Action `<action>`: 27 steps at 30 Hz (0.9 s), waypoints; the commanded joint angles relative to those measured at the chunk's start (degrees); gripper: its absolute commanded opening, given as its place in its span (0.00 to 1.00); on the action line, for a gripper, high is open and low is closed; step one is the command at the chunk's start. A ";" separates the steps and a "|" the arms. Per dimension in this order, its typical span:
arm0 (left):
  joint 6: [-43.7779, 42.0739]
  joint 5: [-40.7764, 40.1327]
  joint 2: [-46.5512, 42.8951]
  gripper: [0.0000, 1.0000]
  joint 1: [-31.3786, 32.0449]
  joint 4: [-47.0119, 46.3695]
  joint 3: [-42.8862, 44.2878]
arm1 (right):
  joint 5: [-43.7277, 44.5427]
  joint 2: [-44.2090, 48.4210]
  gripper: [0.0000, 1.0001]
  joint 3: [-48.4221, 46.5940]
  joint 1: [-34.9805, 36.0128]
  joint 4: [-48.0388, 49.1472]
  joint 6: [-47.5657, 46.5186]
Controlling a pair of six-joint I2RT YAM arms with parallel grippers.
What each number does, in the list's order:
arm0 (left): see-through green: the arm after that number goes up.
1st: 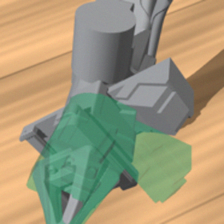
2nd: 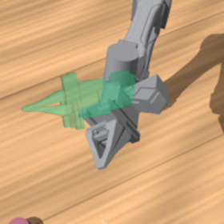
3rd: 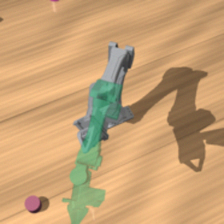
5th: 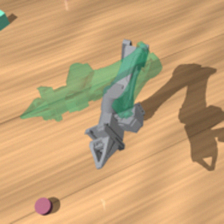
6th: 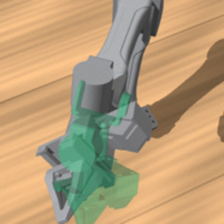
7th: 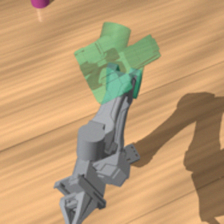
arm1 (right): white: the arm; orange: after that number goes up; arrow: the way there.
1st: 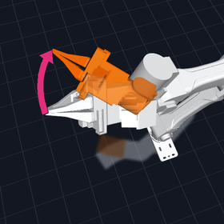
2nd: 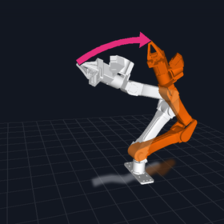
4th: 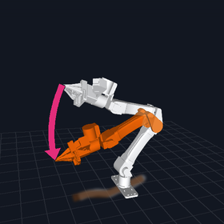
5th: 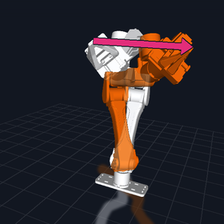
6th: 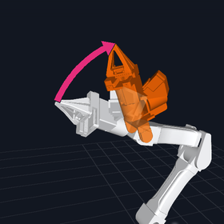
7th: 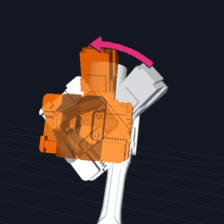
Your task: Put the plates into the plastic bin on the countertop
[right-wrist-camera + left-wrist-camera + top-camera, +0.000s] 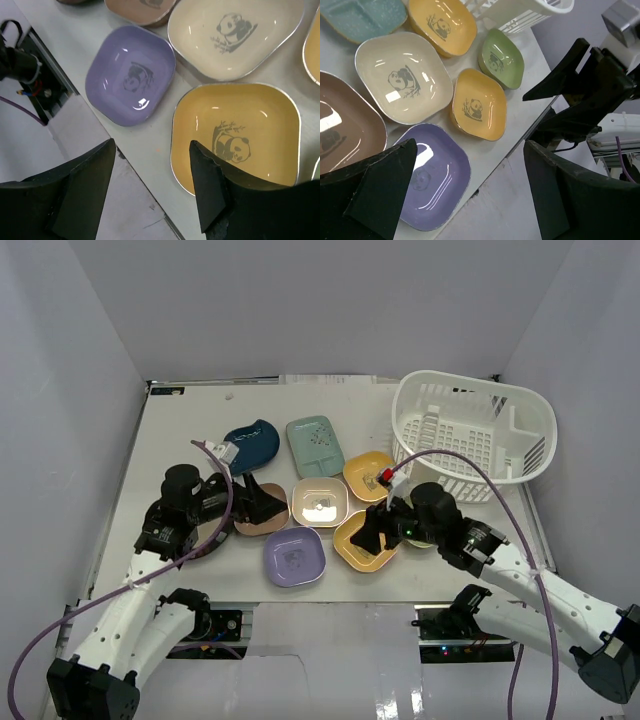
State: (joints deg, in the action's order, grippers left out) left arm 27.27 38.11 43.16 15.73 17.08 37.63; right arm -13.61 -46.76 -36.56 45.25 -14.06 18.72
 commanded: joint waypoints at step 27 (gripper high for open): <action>3.31 -12.44 7.99 0.71 0.18 33.99 -3.08 | 30.57 -23.27 0.50 4.74 24.09 9.75 -0.09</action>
State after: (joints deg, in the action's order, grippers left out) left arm 29.04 27.75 51.13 15.73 51.22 34.85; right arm 14.33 -68.29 -31.14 68.49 -7.99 18.65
